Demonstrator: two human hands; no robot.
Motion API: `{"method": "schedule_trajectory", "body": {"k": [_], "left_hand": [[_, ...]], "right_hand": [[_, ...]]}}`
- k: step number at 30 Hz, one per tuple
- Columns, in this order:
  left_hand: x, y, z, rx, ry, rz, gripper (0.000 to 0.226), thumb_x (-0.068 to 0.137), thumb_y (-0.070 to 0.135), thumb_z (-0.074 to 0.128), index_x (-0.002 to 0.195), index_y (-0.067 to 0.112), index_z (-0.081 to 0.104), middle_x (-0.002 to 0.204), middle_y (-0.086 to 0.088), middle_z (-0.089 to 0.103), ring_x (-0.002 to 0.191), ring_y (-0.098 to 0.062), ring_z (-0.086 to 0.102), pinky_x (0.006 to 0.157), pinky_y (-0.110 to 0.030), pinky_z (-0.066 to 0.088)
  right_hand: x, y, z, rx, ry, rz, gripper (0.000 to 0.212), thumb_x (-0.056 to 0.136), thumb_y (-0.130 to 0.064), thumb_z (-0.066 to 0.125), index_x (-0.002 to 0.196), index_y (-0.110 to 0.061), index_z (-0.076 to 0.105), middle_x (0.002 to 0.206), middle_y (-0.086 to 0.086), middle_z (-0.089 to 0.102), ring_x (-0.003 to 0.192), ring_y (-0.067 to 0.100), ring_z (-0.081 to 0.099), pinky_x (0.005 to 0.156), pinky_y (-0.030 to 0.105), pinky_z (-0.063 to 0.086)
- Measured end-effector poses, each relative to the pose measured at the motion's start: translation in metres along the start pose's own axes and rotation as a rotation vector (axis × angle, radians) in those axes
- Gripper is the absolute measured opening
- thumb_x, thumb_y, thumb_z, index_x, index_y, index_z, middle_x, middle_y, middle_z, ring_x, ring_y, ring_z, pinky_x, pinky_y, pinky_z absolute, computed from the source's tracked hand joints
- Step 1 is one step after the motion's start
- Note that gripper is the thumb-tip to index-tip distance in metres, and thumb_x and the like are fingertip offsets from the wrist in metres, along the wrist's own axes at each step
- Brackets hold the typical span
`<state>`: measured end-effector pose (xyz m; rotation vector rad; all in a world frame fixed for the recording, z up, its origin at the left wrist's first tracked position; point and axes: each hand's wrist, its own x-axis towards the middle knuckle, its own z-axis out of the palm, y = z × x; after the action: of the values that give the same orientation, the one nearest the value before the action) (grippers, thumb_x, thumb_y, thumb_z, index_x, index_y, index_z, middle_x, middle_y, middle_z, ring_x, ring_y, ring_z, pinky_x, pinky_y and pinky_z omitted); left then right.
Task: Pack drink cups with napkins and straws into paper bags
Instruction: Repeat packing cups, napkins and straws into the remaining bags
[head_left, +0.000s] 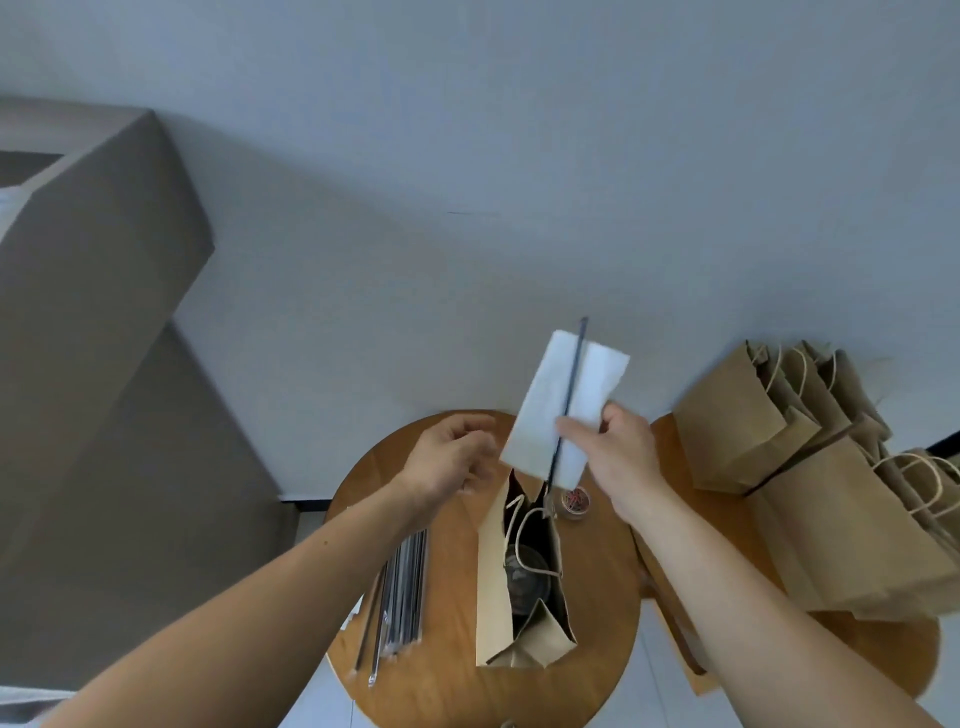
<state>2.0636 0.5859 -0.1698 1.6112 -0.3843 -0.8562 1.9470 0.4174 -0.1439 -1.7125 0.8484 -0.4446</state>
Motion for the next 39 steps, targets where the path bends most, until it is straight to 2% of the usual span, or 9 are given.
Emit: {"method": "schedule_trajectory", "body": {"k": [3, 6, 10, 13, 15, 18, 30, 33, 39], "left_hand": [[0.006, -0.041, -0.006, 0.318, 0.027, -0.147, 0.03, 0.093, 0.017, 0.061, 0.123, 0.02, 0.059, 0.101, 0.002, 0.067, 0.081, -0.015, 0.07, 0.069, -0.029, 0.061], [0.001, -0.088, -0.003, 0.454, -0.216, -0.329, 0.058, 0.083, 0.022, 0.071, 0.136, 0.018, 0.049, 0.108, 0.002, 0.065, 0.09, -0.012, 0.069, 0.068, -0.022, 0.06], [-0.006, -0.113, 0.027, 0.598, -0.367, -0.471, 0.097, 0.064, 0.054, 0.079, 0.145, 0.023, 0.037, 0.13, -0.003, 0.059, 0.103, -0.015, 0.062, 0.072, -0.02, 0.051], [-0.005, -0.115, 0.048, 0.806, -0.148, -0.435, 0.068, 0.069, 0.07, 0.065, 0.114, 0.019, 0.06, 0.108, -0.001, 0.067, 0.087, -0.017, 0.067, 0.075, -0.033, 0.059], [-0.001, -0.114, 0.049, 0.871, -0.028, -0.408, 0.04, 0.085, 0.057, 0.057, 0.093, 0.018, 0.066, 0.088, -0.004, 0.07, 0.079, -0.021, 0.071, 0.077, -0.038, 0.062], [0.003, -0.113, 0.037, 0.767, 0.035, -0.478, 0.032, 0.09, 0.04, 0.052, 0.08, 0.016, 0.07, 0.074, -0.004, 0.073, 0.069, -0.02, 0.073, 0.074, -0.037, 0.062], [0.006, -0.123, 0.025, 0.515, -0.084, -0.481, 0.04, 0.091, 0.033, 0.043, 0.077, 0.01, 0.072, 0.065, -0.002, 0.074, 0.057, -0.014, 0.071, 0.071, -0.03, 0.06], [0.004, -0.122, 0.031, 0.531, -0.115, -0.439, 0.04, 0.092, 0.031, 0.043, 0.077, 0.009, 0.072, 0.064, -0.002, 0.074, 0.06, -0.014, 0.072, 0.072, -0.031, 0.061], [0.003, -0.125, 0.032, 0.518, -0.09, -0.449, 0.038, 0.095, 0.031, 0.045, 0.077, 0.01, 0.072, 0.063, -0.001, 0.073, 0.058, -0.013, 0.071, 0.072, -0.03, 0.061]], "right_hand": [[0.034, 0.005, -0.01, -0.011, 0.118, 0.024, 0.015, 0.086, -0.024, 0.073, 0.089, -0.012, 0.064, 0.089, 0.006, 0.07, 0.082, 0.023, 0.068, 0.069, 0.039, 0.058], [0.052, 0.024, 0.004, -0.09, 0.092, 0.042, 0.016, 0.09, -0.022, 0.067, 0.085, -0.011, 0.056, 0.081, 0.005, 0.061, 0.069, 0.021, 0.058, 0.052, 0.026, 0.051], [0.058, 0.057, 0.037, -0.143, 0.079, 0.133, 0.009, 0.094, -0.022, 0.06, 0.097, -0.015, 0.055, 0.093, 0.003, 0.063, 0.075, 0.015, 0.061, 0.049, 0.021, 0.043], [0.052, 0.071, 0.058, -0.269, 0.076, 0.132, 0.015, 0.096, -0.024, 0.055, 0.103, -0.011, 0.052, 0.096, 0.002, 0.061, 0.076, 0.018, 0.059, 0.049, 0.021, 0.034], [0.044, 0.076, 0.065, -0.327, 0.06, 0.108, 0.011, 0.096, -0.024, 0.054, 0.099, -0.015, 0.048, 0.092, 0.0, 0.058, 0.07, 0.015, 0.056, 0.045, 0.018, 0.031], [0.03, 0.078, 0.063, -0.362, -0.003, 0.062, 0.012, 0.097, -0.024, 0.055, 0.104, -0.019, 0.048, 0.099, -0.002, 0.058, 0.069, 0.0, 0.051, 0.04, 0.007, 0.036], [-0.034, 0.075, 0.033, -0.911, -0.521, 0.026, 0.014, 0.101, -0.021, 0.05, 0.093, -0.025, 0.041, 0.075, -0.012, 0.039, 0.062, 0.003, 0.04, 0.048, 0.017, 0.028], [-0.028, 0.076, 0.023, -1.013, -0.51, 0.083, 0.009, 0.101, -0.013, 0.05, 0.109, -0.015, 0.046, 0.076, -0.009, 0.037, 0.063, 0.006, 0.04, 0.049, 0.018, 0.027], [-0.034, 0.107, 0.043, -1.133, -0.587, 0.227, 0.016, 0.093, -0.005, 0.056, 0.104, -0.016, 0.051, 0.073, -0.005, 0.043, 0.06, 0.009, 0.044, 0.047, 0.019, 0.03]]}}
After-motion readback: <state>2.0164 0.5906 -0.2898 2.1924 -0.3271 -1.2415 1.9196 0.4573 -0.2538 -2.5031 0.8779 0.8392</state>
